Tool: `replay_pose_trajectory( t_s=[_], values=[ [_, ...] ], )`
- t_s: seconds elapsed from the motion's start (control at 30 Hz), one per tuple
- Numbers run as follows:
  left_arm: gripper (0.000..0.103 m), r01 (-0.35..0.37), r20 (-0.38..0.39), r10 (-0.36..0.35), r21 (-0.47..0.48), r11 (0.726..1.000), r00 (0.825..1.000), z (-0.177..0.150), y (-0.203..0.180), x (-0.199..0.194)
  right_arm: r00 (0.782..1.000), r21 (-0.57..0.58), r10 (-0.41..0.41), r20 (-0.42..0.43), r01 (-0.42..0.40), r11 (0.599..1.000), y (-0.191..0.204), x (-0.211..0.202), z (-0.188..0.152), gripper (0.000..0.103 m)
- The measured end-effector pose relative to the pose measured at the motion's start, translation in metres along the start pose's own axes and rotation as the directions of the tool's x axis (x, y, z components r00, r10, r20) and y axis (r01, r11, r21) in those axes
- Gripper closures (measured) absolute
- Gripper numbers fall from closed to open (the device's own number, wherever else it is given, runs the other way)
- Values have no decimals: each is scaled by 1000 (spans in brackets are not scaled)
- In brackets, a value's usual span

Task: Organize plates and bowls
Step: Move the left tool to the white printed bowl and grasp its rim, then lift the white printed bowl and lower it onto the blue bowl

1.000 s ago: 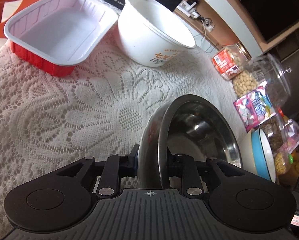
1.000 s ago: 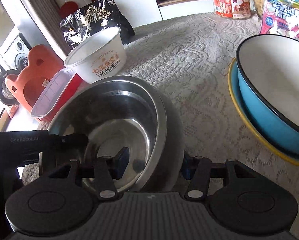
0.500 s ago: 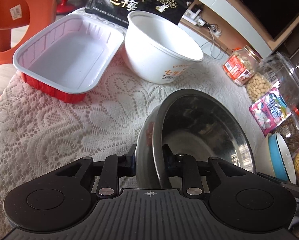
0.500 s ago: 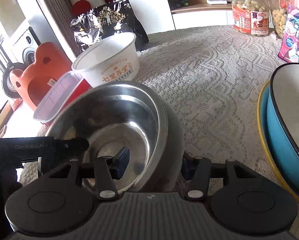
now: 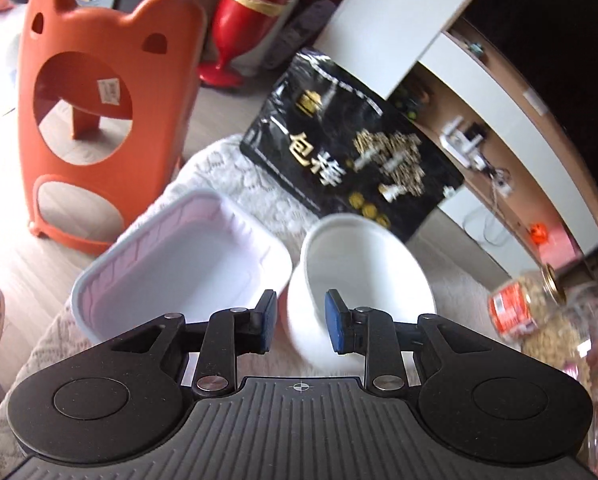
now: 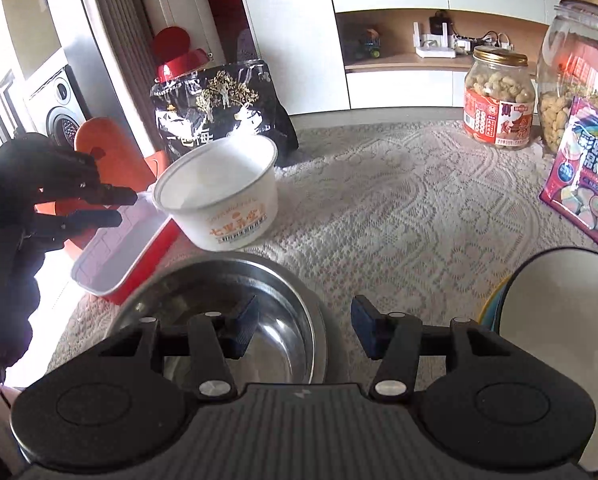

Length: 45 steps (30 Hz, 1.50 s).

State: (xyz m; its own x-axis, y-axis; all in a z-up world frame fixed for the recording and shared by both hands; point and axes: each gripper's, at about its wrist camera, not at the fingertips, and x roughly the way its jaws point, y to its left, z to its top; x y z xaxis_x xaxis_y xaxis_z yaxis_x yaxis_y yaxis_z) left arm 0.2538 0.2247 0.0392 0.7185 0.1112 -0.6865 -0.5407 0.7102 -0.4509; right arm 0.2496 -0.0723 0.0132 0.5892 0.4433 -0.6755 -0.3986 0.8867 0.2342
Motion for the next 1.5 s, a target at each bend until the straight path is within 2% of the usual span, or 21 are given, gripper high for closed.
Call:
replay_pose_trajectory(
  t_s=[0.07,0.2,0.27,0.37,0.43,0.53,0.63,0.7,0.77,0.8,0.93,1.03,1.17,1.33,1.4,1.5],
  values=[
    [74,-16,-10,16,-4,1000,1000,12,0,14,1000,14,2,-16,-2,1000,2,-1,17,51],
    [74,76,-44,-79,-60,995,996,17,22,34,999,22,-7,-44,8,1000,8,5,50,51],
    [74,87,-54,-90,-60,994,994,17,25,41,998,39,-9,-64,11,999,15,17,71,51],
    [74,45,-20,-46,-25,999,999,17,22,42,997,55,-16,-74,20,998,30,47,99,51],
    [74,71,-7,-71,-2,997,997,17,18,43,996,58,-45,-80,50,997,39,75,114,51],
    [74,123,-34,-123,3,992,992,15,14,50,989,90,-75,-126,87,992,45,119,127,51],
    [74,104,-61,-103,16,994,993,13,13,59,983,141,-69,-170,94,986,44,151,126,52],
    [74,96,-78,-94,15,995,992,11,15,64,978,162,-63,-197,96,982,42,160,121,60],
    [77,113,-104,-111,15,993,988,8,15,65,971,172,-22,-239,65,983,41,164,114,77],
    [77,140,-114,-138,10,990,984,6,13,64,969,174,-6,-249,51,983,41,161,111,79],
    [77,175,-80,-166,117,978,983,-3,-12,38,981,96,-26,-190,45,994,45,126,106,78],
    [77,228,-68,-219,187,956,973,-15,-33,13,991,46,-54,-123,61,997,37,87,103,78],
    [77,304,-82,-293,267,914,953,-39,-63,-23,997,46,-72,-28,73,996,13,23,97,78],
    [73,426,-160,-395,369,826,905,-77,-120,-69,984,50,-139,108,134,990,-28,-74,81,75],
    [73,482,-217,-430,392,784,876,-96,-141,-77,976,60,-165,145,158,986,-46,-108,72,73],
    [73,546,-333,-442,368,752,833,-127,-156,-67,964,77,-224,145,214,974,-73,-138,54,72]
  ],
)
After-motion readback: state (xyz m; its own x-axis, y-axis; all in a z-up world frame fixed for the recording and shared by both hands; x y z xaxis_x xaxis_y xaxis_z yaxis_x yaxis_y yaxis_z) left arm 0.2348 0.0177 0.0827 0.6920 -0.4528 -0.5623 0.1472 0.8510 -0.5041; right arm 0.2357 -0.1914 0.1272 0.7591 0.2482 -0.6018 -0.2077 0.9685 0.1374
